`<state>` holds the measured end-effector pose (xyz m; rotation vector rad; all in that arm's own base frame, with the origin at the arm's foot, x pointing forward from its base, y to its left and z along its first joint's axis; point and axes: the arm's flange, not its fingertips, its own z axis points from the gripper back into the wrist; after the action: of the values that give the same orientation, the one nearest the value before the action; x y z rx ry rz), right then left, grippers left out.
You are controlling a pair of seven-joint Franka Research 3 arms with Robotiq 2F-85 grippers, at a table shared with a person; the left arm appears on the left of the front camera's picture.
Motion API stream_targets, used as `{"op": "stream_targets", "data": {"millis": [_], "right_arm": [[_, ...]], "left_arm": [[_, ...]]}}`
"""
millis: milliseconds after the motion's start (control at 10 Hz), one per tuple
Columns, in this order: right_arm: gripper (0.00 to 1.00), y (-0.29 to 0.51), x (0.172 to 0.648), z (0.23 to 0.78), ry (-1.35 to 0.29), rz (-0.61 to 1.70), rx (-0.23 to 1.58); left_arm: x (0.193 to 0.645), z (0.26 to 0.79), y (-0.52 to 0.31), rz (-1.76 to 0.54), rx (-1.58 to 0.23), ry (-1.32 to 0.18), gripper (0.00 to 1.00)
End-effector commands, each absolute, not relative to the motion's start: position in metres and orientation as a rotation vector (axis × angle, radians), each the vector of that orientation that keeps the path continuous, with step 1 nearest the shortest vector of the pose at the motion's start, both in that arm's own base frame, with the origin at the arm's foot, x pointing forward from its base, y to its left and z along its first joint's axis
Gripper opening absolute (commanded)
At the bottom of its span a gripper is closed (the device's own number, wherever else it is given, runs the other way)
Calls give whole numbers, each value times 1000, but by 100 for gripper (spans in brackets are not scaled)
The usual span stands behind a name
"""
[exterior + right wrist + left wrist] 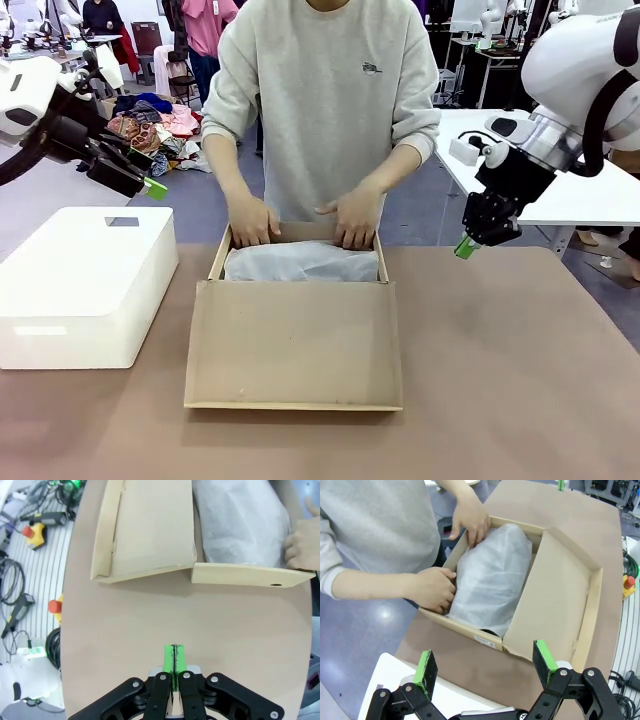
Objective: Pack the shoes into the box.
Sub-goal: Close the Shoes Box.
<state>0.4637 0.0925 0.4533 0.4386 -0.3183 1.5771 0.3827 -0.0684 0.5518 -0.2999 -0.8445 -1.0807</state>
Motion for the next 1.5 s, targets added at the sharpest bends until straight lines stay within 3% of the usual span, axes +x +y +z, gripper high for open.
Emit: {"op": "stream_targets", "data": {"millis": [0,1000,1400], "right_arm": [[0,96,459,444,-349,1540,453],[0,95,457,434,-313,1547,481],[0,108,457,401,-394,1501,506]], "left_arm": [[385,552,-66,-1094,-314,-856,100],[385,552,-66,-1094,-314,-856,100],[385,552,-66,-1094,-314,-856,100]]}}
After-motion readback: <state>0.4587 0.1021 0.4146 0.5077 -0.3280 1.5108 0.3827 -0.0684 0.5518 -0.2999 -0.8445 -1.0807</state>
